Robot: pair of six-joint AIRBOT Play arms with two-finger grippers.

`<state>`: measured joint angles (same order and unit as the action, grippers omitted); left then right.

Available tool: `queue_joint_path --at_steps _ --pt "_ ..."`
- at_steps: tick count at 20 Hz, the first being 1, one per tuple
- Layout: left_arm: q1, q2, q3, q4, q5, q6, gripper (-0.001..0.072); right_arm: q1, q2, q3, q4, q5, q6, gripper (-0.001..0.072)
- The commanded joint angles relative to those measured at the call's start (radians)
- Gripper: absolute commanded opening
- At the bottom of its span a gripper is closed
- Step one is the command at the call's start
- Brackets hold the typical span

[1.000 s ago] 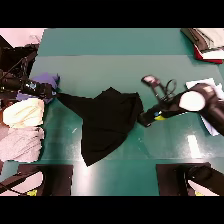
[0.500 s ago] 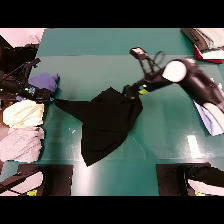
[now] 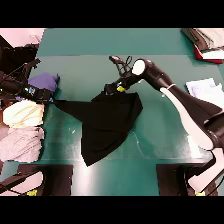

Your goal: Fold the shirts.

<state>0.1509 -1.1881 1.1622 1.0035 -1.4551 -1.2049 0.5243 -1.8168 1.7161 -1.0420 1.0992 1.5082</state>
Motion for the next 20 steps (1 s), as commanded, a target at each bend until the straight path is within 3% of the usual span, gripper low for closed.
queue_joint_path --at_steps 1,2,4,5,8,12,20 --pt "0.001 0.0 0.001 0.0 0.0 0.0 0.0023 0.023 -0.074 0.05 0.018 0.013 -0.003 0.0552" --pt "0.001 0.0 0.001 0.0 -0.002 0.0 0.0023 0.025 -0.083 0.05 0.017 0.008 -0.003 0.051" --pt "0.001 0.0 0.001 0.0 -0.002 0.0 0.0023 0.025 -0.09 0.05 0.017 0.005 -0.003 0.0145" --pt "0.001 0.0 0.001 0.0 -0.003 0.0 0.0023 0.024 -0.089 0.05 0.017 -0.005 -0.004 0.0017" --pt "0.001 0.005 0.005 0.0 -0.001 -0.001 0.0023 0.024 -0.039 0.05 -0.048 -0.044 -0.006 0.0014" --pt "0.004 0.041 0.156 0.0 0.007 -0.021 0.0023 -0.038 0.19 0.05 -0.281 -0.02 -0.006 0.0014" --pt "0.004 0.129 0.692 0.0 0.008 -0.057 0.0023 -0.313 0.647 0.05 -0.295 0.063 -0.006 0.0014"
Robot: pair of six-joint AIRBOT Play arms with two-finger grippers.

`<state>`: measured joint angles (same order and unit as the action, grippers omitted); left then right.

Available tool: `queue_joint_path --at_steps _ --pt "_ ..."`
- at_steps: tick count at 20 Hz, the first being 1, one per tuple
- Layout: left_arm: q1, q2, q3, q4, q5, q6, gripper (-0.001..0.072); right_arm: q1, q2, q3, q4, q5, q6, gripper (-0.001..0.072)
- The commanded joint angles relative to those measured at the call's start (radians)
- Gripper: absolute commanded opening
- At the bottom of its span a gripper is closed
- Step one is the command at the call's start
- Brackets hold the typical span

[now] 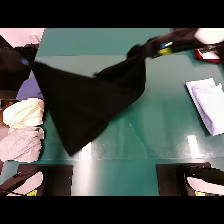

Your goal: Fold the shirts.

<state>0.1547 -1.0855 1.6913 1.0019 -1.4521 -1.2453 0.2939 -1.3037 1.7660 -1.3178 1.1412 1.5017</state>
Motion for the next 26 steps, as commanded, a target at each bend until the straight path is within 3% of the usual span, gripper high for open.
queue_joint_path --at_steps 1,7,12,15,19,23,26 --pt "0.0 0.037 0.202 0.002 0.005 -0.027 0.0023 -0.105 0.172 0.0 -0.019 0.024 0.001 0.0014" --pt "0.0 0.101 0.401 0.0 0.049 -0.069 0.0023 -0.248 0.42 0.0 -0.019 0.028 0.001 0.0014" --pt "0.0 0.239 0.405 -0.014 0.229 -0.066 0.0022 -0.478 0.595 0.0 -0.018 -0.017 0.001 0.0013" --pt "0.0 0.257 0.399 0.021 0.233 -0.064 0.0021 -0.644 0.624 0.001 0.023 -0.021 -0.001 0.0013" --pt "0.0 0.177 0.219 0.048 0.195 -0.07 0.0022 -0.742 0.447 0.094 0.287 0.154 -0.038 0.0013" --pt "0.0 -0.041 0.074 0.023 0.056 -0.087 0.0023 -0.617 0.141 0.146 0.298 0.389 0.013 0.0013" --pt "0.0 -0.23 0.008 0.018 0.08 -0.086 0.0023 -0.5 -0.038 0.039 0.286 0.371 0.015 0.0013"
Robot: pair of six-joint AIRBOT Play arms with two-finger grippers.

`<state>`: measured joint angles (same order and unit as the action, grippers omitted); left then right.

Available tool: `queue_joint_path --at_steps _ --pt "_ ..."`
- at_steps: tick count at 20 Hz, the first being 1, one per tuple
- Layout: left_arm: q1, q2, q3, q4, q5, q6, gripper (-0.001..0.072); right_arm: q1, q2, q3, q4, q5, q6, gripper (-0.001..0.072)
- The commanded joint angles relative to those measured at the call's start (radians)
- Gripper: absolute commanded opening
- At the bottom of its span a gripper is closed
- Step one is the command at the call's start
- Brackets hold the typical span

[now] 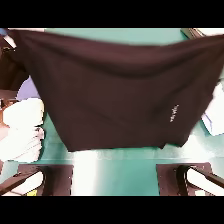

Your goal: Fold the shirts.

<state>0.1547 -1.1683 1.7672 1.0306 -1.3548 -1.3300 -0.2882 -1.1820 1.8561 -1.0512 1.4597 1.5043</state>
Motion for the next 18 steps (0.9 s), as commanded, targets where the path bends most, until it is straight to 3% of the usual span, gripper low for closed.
queue_joint_path --at_steps 1,6,8,9,10,13,15,18 --pt "0.0 -0.208 -0.072 -0.016 0.019 0.0 0.0023 0.113 -0.202 -0.09 -0.008 -0.007 0.013 0.0013" --pt "0.0 -0.391 -0.073 -0.023 0.177 -0.008 0.005 0.211 -0.365 -0.174 -0.047 -0.343 0.013 0.0016" --pt "0.0 -0.398 -0.072 -0.02 0.216 -0.009 0.0585 0.232 -0.393 -0.172 -0.047 -0.439 0.013 0.0059" --pt "0.0 -0.397 -0.068 -0.018 0.219 -0.009 0.0601 0.232 -0.396 -0.172 -0.047 -0.467 0.013 0.0297" --pt "0.0 -0.397 -0.058 -0.005 0.205 -0.009 0.0601 0.231 -0.392 -0.171 -0.045 -0.481 0.013 0.044" --pt "0.014 -0.395 -0.019 0.009 0.047 -0.009 0.06 0.196 -0.337 -0.165 -0.043 -0.384 0.003 0.0425" --pt "0.023 -0.393 -0.034 0.011 -0.076 -0.01 0.06 0.164 -0.286 -0.166 -0.043 -0.234 -0.07 0.0339" --pt "0.019 -0.331 -0.222 0.006 -0.093 -0.024 0.06 0.134 -0.173 -0.259 -0.042 -0.11 -0.118 0.0327"
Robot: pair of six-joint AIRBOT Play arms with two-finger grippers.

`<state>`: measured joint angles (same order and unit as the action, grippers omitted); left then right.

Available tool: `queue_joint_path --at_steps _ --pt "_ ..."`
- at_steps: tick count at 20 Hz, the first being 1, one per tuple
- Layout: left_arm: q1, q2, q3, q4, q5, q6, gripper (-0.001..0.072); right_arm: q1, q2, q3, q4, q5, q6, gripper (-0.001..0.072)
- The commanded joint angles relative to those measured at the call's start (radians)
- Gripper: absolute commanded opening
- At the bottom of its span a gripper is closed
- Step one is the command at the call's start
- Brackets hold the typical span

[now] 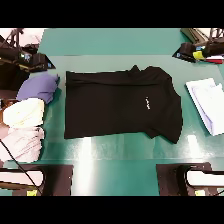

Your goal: Fold the shirts.

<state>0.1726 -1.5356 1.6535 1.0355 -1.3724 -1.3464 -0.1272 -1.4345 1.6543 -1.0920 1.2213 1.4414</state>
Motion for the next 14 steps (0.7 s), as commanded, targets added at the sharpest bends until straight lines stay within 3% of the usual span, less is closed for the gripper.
queue_joint_path --at_steps 1,8,14 --pt "0.002 0.071 -0.211 0.001 -0.072 -0.002 0.06 -0.035 0.119 -0.103 -0.001 0.132 -0.064 0.0285" --pt "0.005 0.461 -0.95 0.002 0.038 0.037 0.0601 -0.036 0.346 -0.431 0.0 0.051 -0.081 0.0285" --pt "0.005 0.557 -1.181 -0.02 0.138 0.014 0.0601 -0.036 0.423 -0.515 0.002 0.027 -0.081 0.0285"
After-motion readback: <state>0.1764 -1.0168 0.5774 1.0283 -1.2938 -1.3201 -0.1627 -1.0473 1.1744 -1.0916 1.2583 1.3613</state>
